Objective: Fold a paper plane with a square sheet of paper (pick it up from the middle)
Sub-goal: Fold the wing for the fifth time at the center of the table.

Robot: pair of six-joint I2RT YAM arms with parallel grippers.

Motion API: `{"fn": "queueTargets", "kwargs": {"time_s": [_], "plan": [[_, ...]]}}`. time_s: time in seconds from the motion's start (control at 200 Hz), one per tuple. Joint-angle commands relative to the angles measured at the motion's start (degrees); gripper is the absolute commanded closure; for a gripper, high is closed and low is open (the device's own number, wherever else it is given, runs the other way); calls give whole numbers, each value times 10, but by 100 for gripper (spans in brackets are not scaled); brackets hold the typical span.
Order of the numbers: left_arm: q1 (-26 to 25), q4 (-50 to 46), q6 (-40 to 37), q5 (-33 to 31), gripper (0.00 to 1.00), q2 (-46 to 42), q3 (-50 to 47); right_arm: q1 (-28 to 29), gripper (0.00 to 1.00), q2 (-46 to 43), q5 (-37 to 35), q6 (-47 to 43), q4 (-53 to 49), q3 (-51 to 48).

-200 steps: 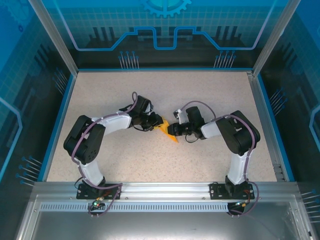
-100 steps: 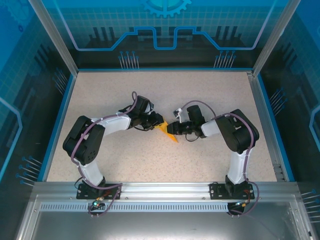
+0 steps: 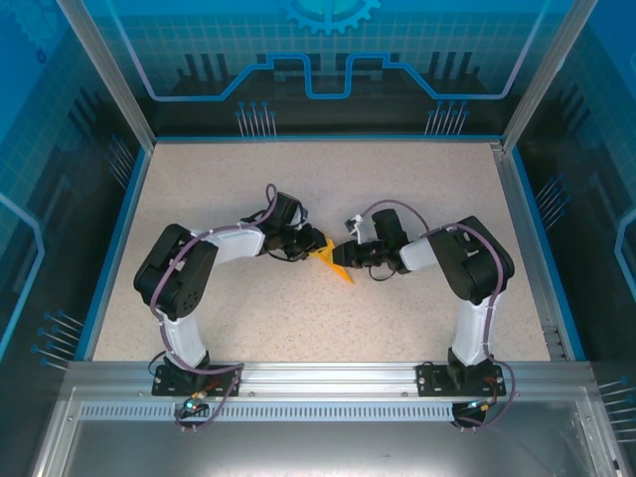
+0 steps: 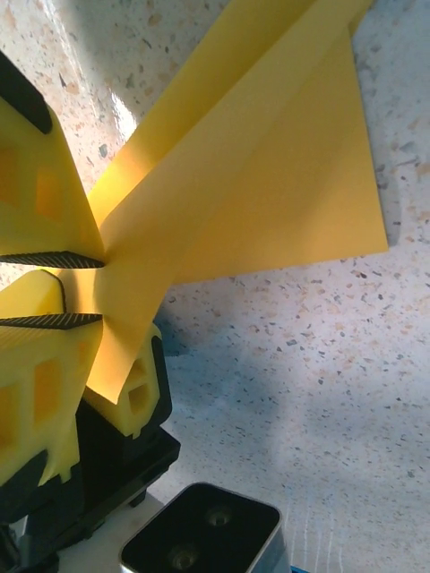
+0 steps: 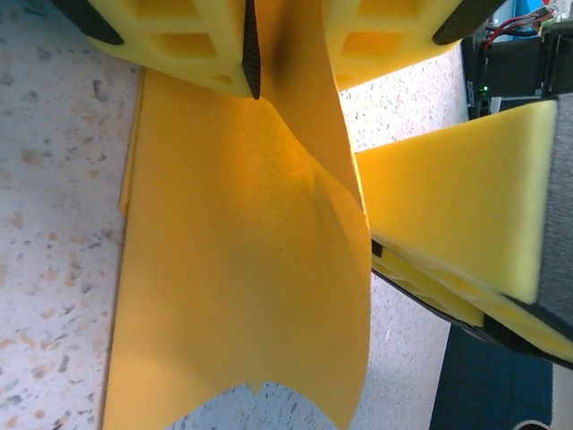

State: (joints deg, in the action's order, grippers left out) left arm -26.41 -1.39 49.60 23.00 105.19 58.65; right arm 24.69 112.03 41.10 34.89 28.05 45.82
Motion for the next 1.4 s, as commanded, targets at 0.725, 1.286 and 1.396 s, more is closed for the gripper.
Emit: {"fn": "queueTargets", "kwargs": {"time_s": [0.725, 1.286, 1.396], "plan": [[-4, 23, 7, 10, 76, -8, 3, 31, 81, 31, -67, -107, -235, 83], [-4, -18, 14, -21, 83, 20, 19, 32, 77, -38, -62, -86, -227, 88], [-4, -22, 13, -23, 83, 21, 21, 32, 76, -48, -65, -80, -230, 85]]}}
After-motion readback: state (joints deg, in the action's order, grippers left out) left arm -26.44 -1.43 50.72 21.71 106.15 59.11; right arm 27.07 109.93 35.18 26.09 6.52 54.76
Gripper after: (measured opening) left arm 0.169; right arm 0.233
